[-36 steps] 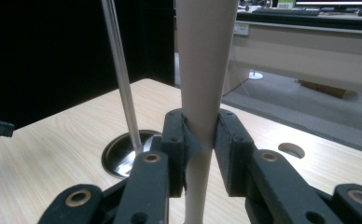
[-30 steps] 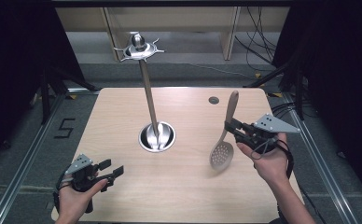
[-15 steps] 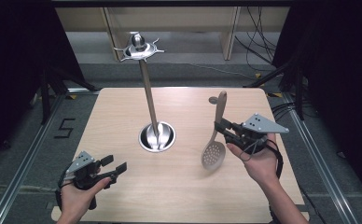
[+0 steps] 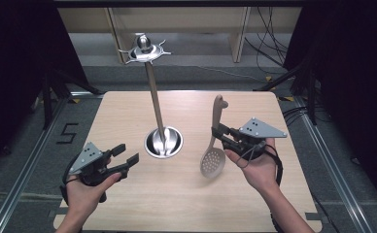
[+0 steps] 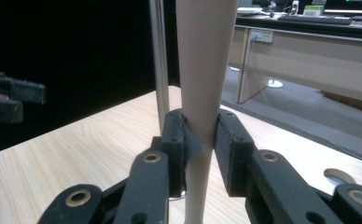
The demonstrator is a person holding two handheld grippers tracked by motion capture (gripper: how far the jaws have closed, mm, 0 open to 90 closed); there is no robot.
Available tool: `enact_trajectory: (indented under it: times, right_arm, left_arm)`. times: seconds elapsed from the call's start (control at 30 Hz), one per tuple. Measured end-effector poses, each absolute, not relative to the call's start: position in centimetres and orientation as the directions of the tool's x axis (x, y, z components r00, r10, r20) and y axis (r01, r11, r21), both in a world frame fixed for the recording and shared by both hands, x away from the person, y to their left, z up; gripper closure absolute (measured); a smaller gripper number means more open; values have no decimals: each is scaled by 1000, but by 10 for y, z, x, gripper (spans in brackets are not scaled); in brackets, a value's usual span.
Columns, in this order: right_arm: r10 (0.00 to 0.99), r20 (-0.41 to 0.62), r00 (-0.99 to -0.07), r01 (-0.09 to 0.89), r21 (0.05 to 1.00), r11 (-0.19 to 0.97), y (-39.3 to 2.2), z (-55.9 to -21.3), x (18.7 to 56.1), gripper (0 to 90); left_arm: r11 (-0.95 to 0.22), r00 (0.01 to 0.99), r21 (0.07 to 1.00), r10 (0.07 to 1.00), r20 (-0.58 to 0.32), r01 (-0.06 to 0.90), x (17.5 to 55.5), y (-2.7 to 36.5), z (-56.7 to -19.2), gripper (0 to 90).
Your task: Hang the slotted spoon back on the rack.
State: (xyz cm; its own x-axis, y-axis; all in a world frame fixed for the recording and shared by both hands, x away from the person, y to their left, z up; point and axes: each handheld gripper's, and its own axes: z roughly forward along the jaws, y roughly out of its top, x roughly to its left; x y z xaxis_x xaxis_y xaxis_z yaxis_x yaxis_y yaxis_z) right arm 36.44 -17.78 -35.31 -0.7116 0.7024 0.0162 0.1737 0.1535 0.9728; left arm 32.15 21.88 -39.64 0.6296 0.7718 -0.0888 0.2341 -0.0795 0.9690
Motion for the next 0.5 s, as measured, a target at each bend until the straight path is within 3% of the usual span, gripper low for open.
enact_trajectory:
  times: [0.4, 0.5]
  right_arm:
    - [708, 42, -705, 201, 969, 143, -161, -352, 360, 750]
    - [693, 9, -721, 167, 973, 160, -159, -353, 363, 750]
  left_arm:
    - [-93, 701, 984, 712, -39, 150, 335, 168, -349, 377]
    - [-105, 717, 985, 696, -25, 136, 339, 156, -339, 382]
